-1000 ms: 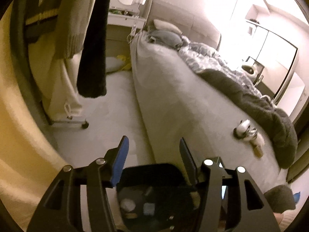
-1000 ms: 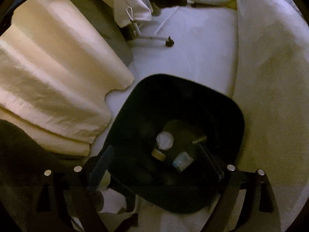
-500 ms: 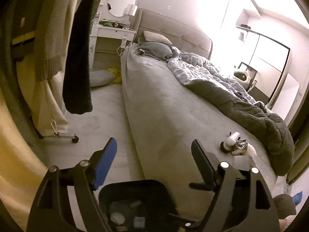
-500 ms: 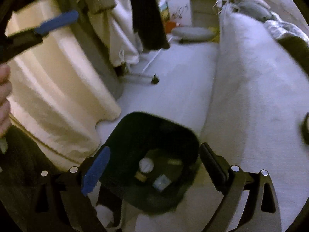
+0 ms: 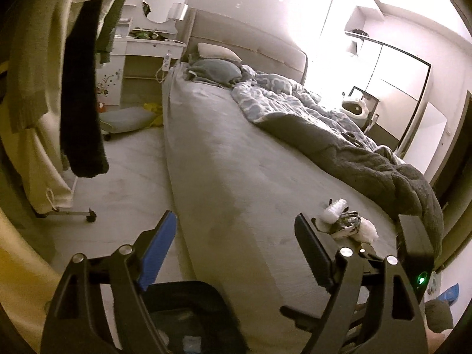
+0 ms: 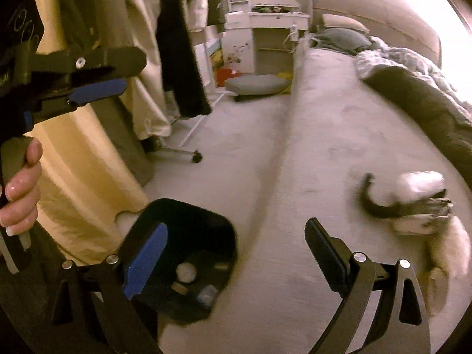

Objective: Collect trash
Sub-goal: 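Move both tools back from the bin toward the bed, then move right tool to tan cardboard tape ring while left tool approaches black curved handle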

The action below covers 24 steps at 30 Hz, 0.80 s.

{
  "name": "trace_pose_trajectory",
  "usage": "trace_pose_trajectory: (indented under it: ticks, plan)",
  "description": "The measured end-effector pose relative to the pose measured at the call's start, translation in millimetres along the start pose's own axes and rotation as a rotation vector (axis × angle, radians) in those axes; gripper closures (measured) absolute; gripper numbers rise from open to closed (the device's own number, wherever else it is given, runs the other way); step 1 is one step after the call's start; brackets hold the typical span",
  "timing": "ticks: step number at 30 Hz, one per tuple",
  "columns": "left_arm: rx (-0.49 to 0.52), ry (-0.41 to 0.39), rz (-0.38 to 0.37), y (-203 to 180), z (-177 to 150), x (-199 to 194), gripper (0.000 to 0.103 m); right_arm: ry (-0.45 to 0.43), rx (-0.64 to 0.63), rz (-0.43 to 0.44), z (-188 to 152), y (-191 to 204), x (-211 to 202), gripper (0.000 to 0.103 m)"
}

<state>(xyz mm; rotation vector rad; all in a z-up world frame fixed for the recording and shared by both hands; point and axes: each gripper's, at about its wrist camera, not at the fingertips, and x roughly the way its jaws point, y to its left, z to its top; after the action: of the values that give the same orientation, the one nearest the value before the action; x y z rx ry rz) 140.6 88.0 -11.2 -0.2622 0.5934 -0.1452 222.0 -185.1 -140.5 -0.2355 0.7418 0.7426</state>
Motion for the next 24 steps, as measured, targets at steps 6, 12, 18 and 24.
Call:
trace_pose_trajectory:
  ticks: [6,12,18,24]
  plan:
    - [0.024,0.023,-0.020,-21,-5,17,0.019,-0.067,0.035,-0.099,-4,-26,-23,0.008]
    - [0.036,0.044,-0.043,-38,-8,32,0.019,-0.089,0.105,-0.165,-13,-61,-40,0.008]
    - [0.065,0.057,-0.059,-54,-10,44,0.019,-0.108,0.156,-0.212,-22,-85,-52,0.008]
    - [0.166,0.087,-0.046,-70,-17,64,0.019,-0.123,0.185,-0.244,-31,-103,-65,0.008]
